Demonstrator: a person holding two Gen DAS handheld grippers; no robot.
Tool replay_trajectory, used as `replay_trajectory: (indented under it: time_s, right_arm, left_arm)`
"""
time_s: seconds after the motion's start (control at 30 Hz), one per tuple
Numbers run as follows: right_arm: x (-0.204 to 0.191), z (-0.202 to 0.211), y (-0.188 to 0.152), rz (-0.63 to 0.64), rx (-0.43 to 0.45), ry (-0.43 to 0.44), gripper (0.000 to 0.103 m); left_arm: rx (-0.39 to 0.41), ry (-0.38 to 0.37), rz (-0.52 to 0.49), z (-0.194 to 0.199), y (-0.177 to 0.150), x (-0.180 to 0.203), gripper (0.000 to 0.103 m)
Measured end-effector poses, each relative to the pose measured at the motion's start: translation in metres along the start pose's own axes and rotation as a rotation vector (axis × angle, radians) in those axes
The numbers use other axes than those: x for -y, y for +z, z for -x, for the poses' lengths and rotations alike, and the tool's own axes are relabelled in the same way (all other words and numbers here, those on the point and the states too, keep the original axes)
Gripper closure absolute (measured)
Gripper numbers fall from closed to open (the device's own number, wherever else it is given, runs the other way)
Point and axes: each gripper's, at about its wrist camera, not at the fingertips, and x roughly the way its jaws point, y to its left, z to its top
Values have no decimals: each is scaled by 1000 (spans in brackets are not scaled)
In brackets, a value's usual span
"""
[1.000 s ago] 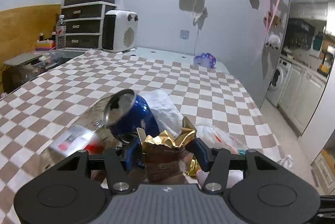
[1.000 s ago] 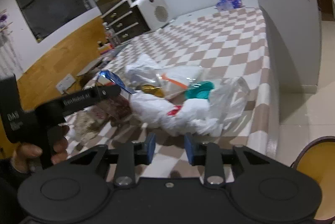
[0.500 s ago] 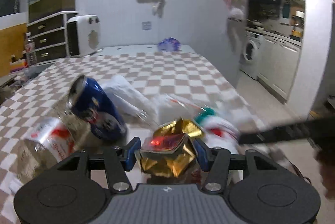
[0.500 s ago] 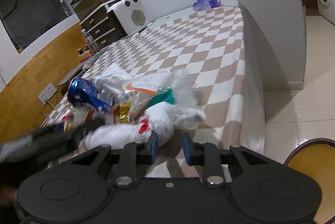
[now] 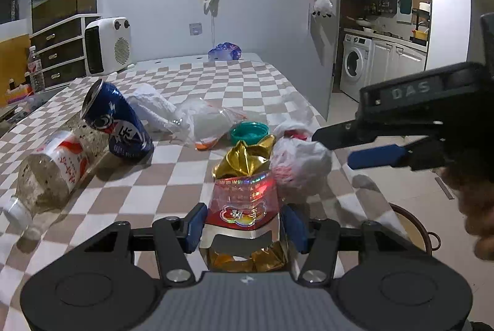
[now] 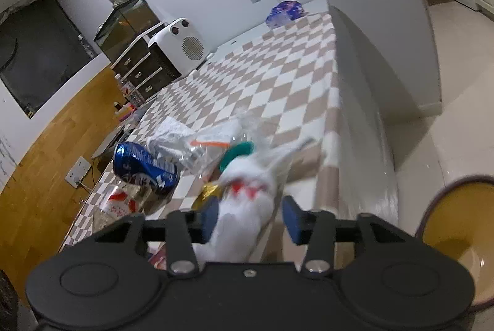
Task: Collect trash
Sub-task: 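Lift the red snack box with the left tool while the right tool reaches the white plastic bag, then grasp and lift the white plastic bag with the right tool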
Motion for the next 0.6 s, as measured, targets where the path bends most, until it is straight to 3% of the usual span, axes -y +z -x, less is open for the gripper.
replay_trajectory:
  time_s: [0.17,0.33,0.47,0.6]
  right_arm:
    - [-11,12,-19,-46,2,-10,40]
    - [-15,9,-25,-192,-12,-3,29]
    - [-18,18,-29,-171,61,-31,21]
    - [-12,23,-27,-175,67,-35,15]
  left_arm:
    - [3,14,13,7,-8,2,47]
    - [19,-2,40,16,-14,0,47]
    - [35,-24,37,20,-16,3,47]
    - [47,-21,24,23,-18,7,47]
